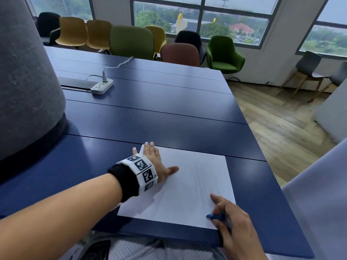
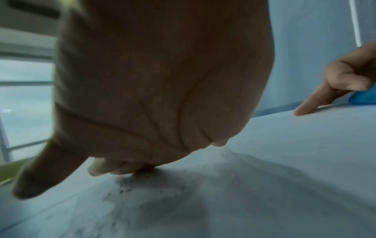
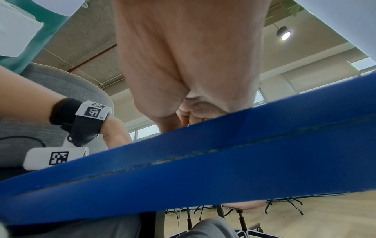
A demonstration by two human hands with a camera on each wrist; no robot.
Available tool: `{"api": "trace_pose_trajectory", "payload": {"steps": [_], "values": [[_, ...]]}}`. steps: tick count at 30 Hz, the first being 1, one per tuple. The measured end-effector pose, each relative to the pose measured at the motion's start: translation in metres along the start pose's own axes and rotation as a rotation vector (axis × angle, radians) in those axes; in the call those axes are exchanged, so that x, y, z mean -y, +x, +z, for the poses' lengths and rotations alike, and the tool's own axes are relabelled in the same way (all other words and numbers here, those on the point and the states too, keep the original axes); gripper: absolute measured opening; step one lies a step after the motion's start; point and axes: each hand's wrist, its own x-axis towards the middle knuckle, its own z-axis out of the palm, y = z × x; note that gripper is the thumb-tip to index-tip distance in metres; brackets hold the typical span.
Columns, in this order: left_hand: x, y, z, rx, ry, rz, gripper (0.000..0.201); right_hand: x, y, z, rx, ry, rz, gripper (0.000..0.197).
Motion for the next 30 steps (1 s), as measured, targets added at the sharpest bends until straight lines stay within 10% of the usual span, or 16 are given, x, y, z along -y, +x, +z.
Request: {"api": "trace_pose_trajectory", "payload": {"steps": [7,15,21,30], "values": [[-0.055,-0.01,-0.002,0.098,0.128,0.598,0.079,0.004,0.003,-0.008,0.062,-0.016,0.028,0.046],[0.009,0.0,-0.009,0.037,0.029,0.162,0.091,0.009,0.004,-0.011,0.097,-0.053,0.034,0.044],[0.008,-0.004,-0.028,0.062,-0.048,0.366,0.096,0.021,0.009,-0.021,0.183,-0.138,0.047,0.044],[-0.004,-0.002,-0.03,0.058,0.009,0.315,0.124,0.046,0.112,-0.06,0.279,-0.274,0.011,0.023]]}}
